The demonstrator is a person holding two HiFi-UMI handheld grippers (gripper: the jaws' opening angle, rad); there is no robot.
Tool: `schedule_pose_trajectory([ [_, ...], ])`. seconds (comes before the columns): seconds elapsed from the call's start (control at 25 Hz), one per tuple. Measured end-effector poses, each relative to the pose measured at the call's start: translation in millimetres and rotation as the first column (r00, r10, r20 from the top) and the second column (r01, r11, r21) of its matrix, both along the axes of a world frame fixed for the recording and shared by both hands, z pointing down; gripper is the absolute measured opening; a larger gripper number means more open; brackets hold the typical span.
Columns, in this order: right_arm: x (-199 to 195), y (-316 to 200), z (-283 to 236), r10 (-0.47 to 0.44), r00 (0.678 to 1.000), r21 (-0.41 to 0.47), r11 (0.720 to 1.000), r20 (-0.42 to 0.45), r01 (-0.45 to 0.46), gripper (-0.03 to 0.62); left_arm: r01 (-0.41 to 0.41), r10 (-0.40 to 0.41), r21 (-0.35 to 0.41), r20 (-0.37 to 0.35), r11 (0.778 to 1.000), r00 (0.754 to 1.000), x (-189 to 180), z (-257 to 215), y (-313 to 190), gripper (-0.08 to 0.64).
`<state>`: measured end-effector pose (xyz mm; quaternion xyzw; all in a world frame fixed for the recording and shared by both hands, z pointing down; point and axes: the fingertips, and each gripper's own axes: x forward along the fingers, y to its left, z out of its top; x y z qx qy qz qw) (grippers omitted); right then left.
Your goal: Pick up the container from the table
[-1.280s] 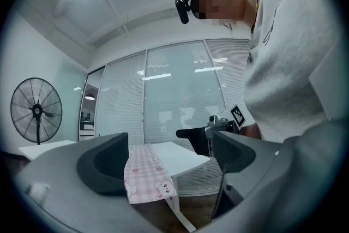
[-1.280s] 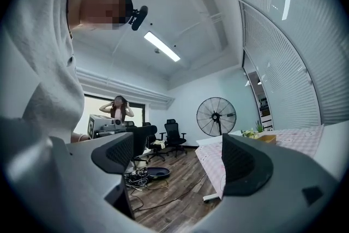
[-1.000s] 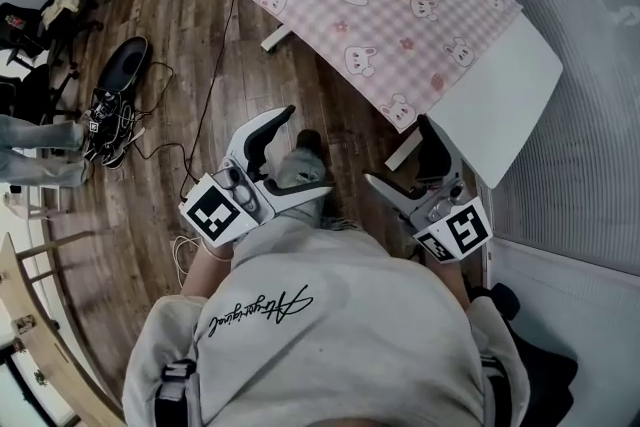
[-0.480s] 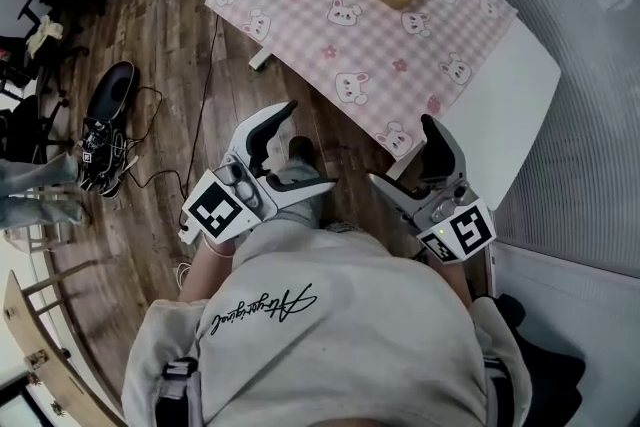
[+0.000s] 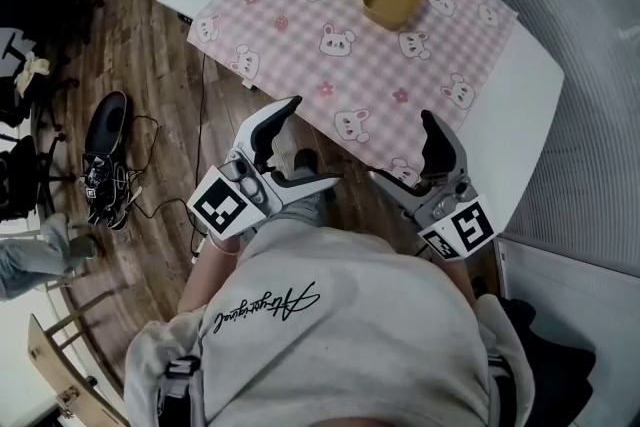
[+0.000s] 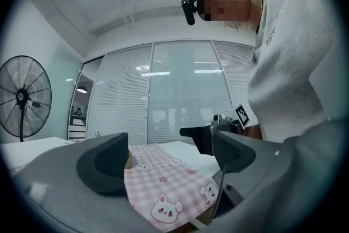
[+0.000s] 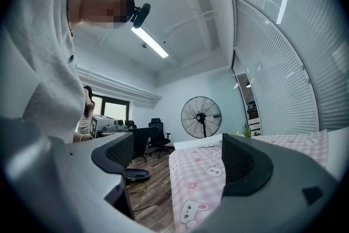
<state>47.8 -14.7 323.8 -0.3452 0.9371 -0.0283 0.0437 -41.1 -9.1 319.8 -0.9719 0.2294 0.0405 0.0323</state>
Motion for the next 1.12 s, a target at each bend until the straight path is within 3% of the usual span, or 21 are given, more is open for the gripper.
schedule_pose_trajectory([
  [0.2,-3.4,-42.7,-6.2,0.043,0.999,-0.003,0.999,-0.001,-0.043,0.491,-0.037,0.037,0.002,-0.012,0.999,0.999,-3.6,-10.1,-48.4,0.466],
  [0.6,-15.9,-118.0,-16.7,0.122,0.993,-0.011,0.992,-0.004,-0.122,0.491,-0.106,0.103,0.024,0.092,0.994,0.990,-10.6,-7.4,-127.5,0.466],
  [0.88,-22.2,-149.6,-19.7,0.175,0.984,-0.015,0.984,-0.023,-0.176,0.491,-0.146,0.145,0.012,0.045,0.989,0.988,-19.3,-12.5,-168.9,0.466],
  [1.12,-18.1,-177.7,-18.2,0.233,0.972,-0.012,0.972,-0.026,-0.233,0.491,-0.194,0.194,0.006,0.047,0.981,0.980,-16.8,-7.9,-201.9,0.466],
])
